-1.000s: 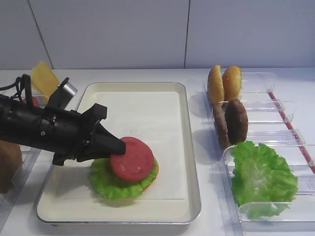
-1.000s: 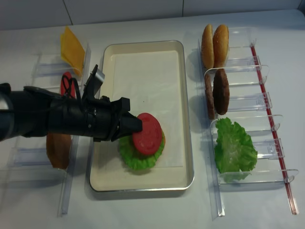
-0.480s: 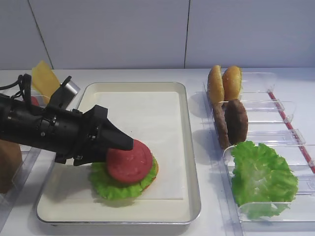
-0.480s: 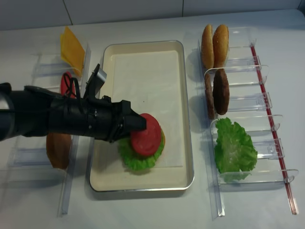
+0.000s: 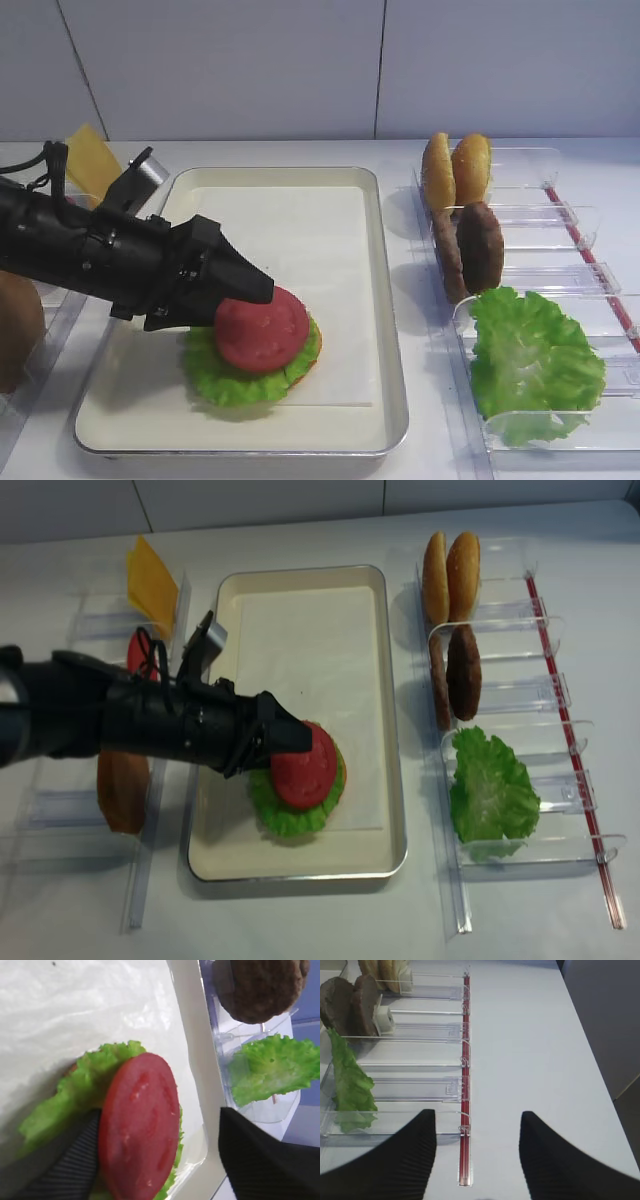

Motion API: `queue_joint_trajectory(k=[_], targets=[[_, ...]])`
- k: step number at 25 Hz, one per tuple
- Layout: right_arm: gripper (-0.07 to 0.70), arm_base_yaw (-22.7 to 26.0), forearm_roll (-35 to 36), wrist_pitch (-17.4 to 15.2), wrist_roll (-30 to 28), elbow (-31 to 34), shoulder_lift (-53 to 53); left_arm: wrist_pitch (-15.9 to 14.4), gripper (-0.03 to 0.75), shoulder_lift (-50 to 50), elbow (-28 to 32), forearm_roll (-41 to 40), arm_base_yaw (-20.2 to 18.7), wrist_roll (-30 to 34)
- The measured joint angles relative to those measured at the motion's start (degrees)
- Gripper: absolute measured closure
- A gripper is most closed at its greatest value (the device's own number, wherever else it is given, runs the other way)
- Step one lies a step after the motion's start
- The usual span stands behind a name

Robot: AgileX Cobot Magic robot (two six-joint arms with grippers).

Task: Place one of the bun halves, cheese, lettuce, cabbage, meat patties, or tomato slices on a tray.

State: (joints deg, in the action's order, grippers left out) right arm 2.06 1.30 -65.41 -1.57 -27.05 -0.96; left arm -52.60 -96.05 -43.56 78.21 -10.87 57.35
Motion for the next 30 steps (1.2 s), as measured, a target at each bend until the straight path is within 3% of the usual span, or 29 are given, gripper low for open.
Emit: queue_joint_trajectory(k=[9, 16, 21, 30], targets=[[0.230, 0.0, 0.0, 0.0, 0.0, 0.0, 0.0, 0.0, 0.243, 0.0, -6.2, -15.4, 0.0, -9.8], [0.230, 0.0, 0.0, 0.0, 0.0, 0.0, 0.0, -0.1, 0.243, 0.0, -10.8, -21.3, 0.0, -14.2], [0.230, 0.0, 0.0, 0.0, -0.1, 0.0, 0.0, -2.2, 0.243, 0.0, -16.3, -29.9, 0.0, -20.4], [0.230, 0.0, 0.0, 0.0, -0.1, 0.0, 0.0, -8.5, 0.243, -0.1, -29.2, -55.0, 0.0, -38.1]])
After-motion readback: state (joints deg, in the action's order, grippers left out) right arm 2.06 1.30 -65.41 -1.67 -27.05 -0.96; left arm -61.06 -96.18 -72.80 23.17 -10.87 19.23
